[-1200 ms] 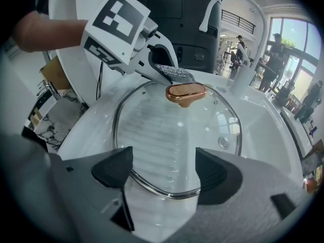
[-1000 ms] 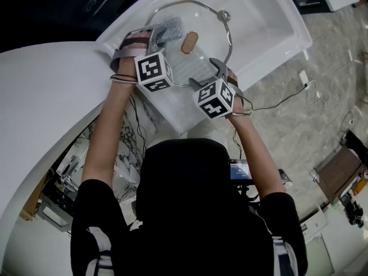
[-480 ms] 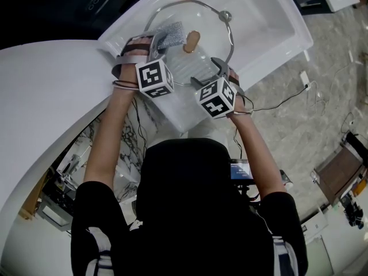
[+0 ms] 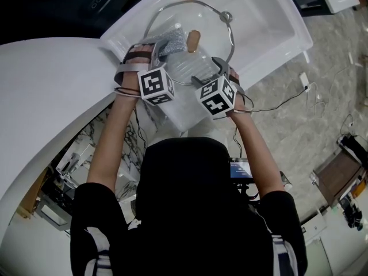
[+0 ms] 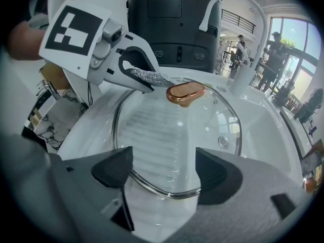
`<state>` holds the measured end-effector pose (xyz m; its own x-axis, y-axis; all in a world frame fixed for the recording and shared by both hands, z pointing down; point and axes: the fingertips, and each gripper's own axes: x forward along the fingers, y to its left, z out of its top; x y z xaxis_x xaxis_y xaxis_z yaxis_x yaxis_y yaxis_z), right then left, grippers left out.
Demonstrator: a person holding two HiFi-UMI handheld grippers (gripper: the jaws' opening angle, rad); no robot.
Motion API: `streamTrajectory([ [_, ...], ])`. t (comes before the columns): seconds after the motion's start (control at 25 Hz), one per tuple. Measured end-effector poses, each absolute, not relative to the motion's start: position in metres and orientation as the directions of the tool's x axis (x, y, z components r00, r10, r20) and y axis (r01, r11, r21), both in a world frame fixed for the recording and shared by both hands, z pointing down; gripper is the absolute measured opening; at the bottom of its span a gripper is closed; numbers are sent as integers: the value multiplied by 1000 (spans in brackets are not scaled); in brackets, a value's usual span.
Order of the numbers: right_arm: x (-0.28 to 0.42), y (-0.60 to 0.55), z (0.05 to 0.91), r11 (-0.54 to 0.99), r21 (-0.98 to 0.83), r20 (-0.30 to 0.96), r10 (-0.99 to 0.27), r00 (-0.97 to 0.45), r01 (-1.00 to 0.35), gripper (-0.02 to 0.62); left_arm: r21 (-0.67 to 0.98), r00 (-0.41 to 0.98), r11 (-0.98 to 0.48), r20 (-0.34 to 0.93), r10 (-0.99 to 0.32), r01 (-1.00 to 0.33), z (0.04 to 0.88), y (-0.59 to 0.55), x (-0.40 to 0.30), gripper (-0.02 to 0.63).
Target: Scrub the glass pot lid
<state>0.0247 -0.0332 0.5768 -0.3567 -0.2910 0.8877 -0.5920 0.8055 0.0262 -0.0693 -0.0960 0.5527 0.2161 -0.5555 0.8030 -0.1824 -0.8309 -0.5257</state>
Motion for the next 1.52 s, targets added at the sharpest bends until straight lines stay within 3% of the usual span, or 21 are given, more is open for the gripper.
streamTrajectory([
  [0.8,27,-35,576,808,23,893,-282,-351,-589,376,-489,203,-840,821,-534,-236,553,-62,-68,89],
  [1.08,26,-33,576,804,21,887,-289,-360,-595,376,-476,212,-814,804,-556,-332,546,-64,-71,89],
  [1.36,27,-25,575,841,7,910,-230,-345,-542,376,-445,234,-816,805,-545,-369,537,-55,-67,86],
  [1.52,26,-21,564,812,-49,912,-201,-357,-582,376,-429,247,-816,804,-541,-388,529,-49,-63,84],
])
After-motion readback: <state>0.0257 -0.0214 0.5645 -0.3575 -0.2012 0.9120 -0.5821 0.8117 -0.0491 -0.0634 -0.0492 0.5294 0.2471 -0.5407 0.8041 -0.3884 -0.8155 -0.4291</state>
